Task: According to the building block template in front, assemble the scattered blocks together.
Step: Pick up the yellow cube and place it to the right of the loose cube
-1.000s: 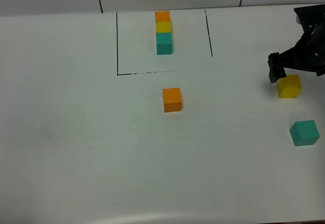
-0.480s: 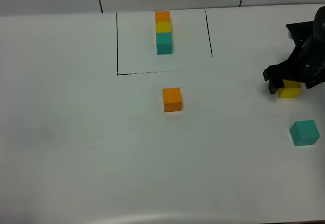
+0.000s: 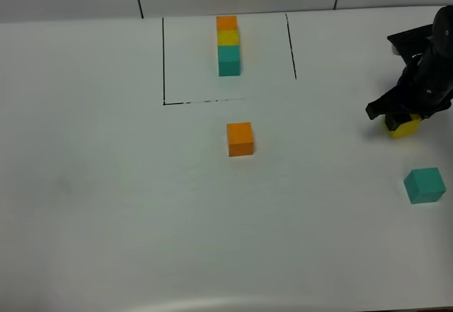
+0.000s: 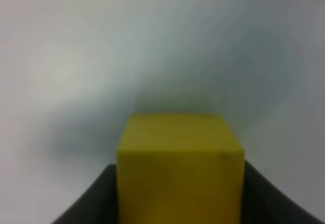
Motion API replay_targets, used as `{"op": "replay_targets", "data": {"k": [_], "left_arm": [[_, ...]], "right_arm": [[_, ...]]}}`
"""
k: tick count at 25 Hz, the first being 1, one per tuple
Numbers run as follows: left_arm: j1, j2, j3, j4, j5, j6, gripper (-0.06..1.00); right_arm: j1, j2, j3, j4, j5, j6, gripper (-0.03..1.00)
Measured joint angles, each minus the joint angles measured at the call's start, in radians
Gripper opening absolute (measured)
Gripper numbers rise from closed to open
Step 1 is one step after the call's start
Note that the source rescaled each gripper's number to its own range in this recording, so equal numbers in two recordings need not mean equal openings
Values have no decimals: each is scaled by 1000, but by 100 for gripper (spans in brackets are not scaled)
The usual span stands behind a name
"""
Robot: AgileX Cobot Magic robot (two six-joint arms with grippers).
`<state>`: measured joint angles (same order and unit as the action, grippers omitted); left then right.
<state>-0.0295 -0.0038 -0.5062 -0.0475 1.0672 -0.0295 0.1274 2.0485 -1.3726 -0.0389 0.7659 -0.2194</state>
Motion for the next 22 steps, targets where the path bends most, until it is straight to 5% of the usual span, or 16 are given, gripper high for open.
{"op": "replay_targets", "data": {"k": [7,11,22], "left_arm": [[0,0,0,0,0,0,67],[0,0,0,0,0,0,67],[0,0,0,0,0,0,67]], "right_arm": [[206,-60,-13,-44,188,-530,1],[308,-60,-20,-48,205,-735,1],[404,77,-264,29,240,-904,1]]}}
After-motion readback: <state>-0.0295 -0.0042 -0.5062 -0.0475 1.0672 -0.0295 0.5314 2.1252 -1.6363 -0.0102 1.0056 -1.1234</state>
